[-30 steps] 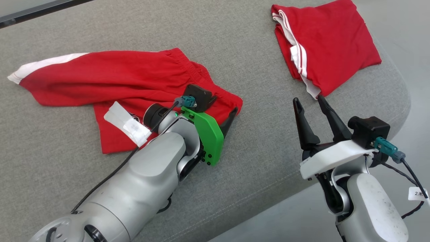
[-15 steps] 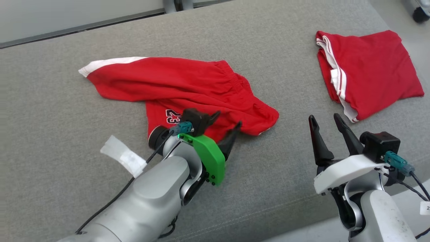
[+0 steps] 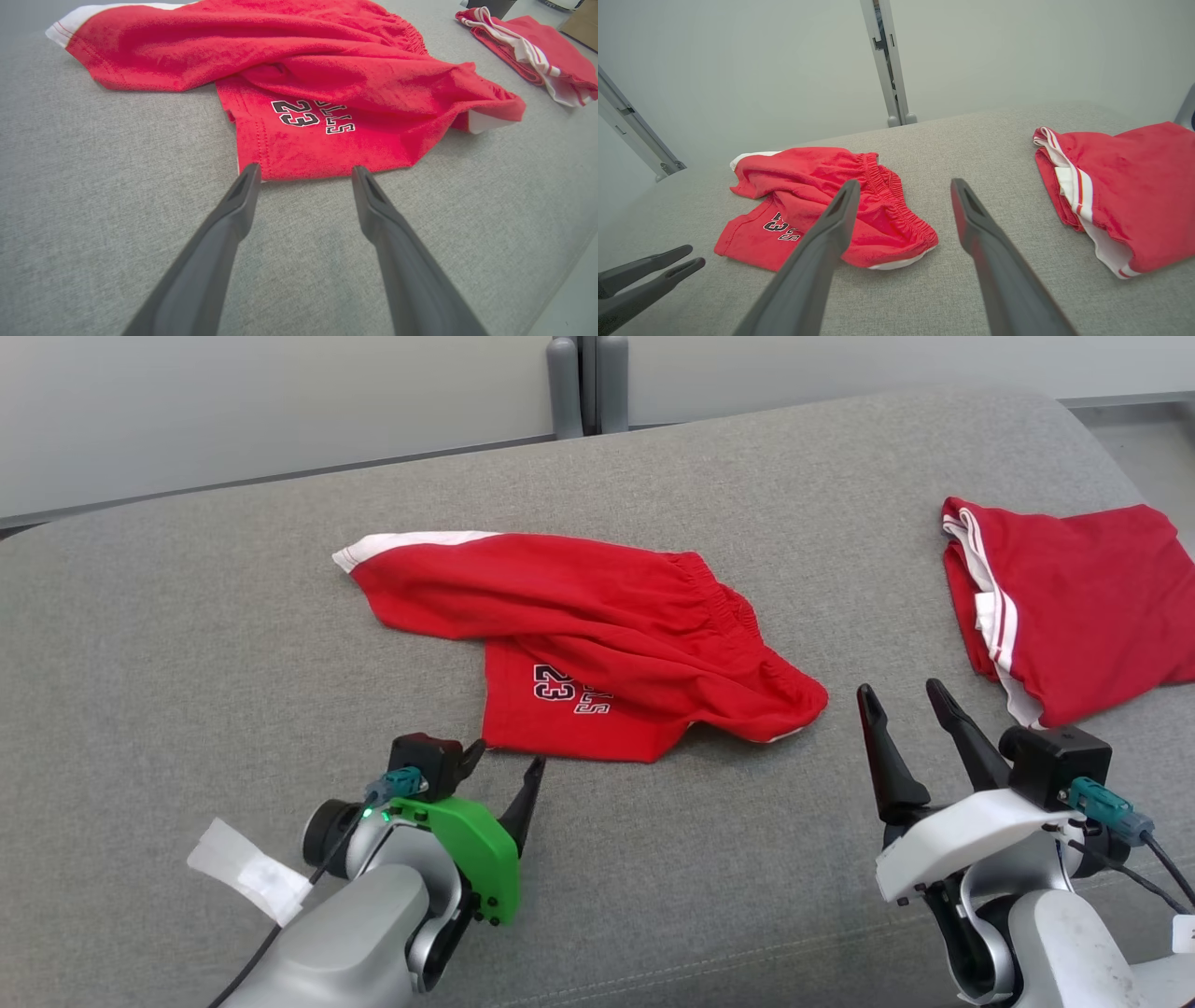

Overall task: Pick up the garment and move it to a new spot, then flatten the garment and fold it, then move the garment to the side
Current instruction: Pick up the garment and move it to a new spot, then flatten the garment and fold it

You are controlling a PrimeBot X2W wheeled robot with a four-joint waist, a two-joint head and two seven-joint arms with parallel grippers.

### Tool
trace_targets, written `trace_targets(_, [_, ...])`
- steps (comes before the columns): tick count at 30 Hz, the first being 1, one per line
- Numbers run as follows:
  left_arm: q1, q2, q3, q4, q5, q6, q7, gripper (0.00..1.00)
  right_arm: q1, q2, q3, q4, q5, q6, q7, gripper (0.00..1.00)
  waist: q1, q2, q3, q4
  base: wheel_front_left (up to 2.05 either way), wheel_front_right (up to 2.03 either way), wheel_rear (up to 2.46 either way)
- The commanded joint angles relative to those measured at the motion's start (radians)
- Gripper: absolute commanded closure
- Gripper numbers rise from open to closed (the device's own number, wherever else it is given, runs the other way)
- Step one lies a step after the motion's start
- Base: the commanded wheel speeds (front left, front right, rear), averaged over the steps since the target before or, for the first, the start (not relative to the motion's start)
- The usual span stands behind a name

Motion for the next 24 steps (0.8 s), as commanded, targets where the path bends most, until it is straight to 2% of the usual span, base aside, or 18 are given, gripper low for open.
trace_targets(1, [0.007,0.011,0.004,0.013,0.005,0.006,-0.006,0.00,0.000,-0.003,0.002,-0.008,-0.006,0.000,0.006,0.00,0.0001,0.0000,0.006,-0.011,0.00,0.00,0.00])
trace_targets(11, [-0.053,0.046,-0.019,0.144,0.030,-0.018,0.031,0.00,-0.015,-0.003,-0.013,-0.052,-0.031,0.000,0.033,0.00,0.0001,0.0000,0.069,-0.086,0.00,0.00,0.00])
trace_targets(21, [-0.104,0.027,-0.045,0.223,0.073,-0.047,0.010,0.00,-0.027,-0.003,-0.027,-0.065,-0.032,0.000,0.036,0.00,0.0001,0.0000,0.096,-0.106,0.00,0.00,0.00])
trace_targets(22, [-0.106,0.025,-0.045,0.223,0.076,-0.050,0.006,0.04,-0.025,-0.003,-0.028,-0.067,-0.031,0.000,0.035,0.00,0.0001,0.0000,0.095,-0.104,0.00,0.00,0.00])
trace_targets(24, [-0.113,0.023,-0.043,0.216,0.089,-0.048,-0.001,0.42,-0.019,-0.003,-0.032,-0.070,-0.030,0.000,0.035,0.00,0.0001,0.0000,0.092,-0.097,0.00,0.00,0.00])
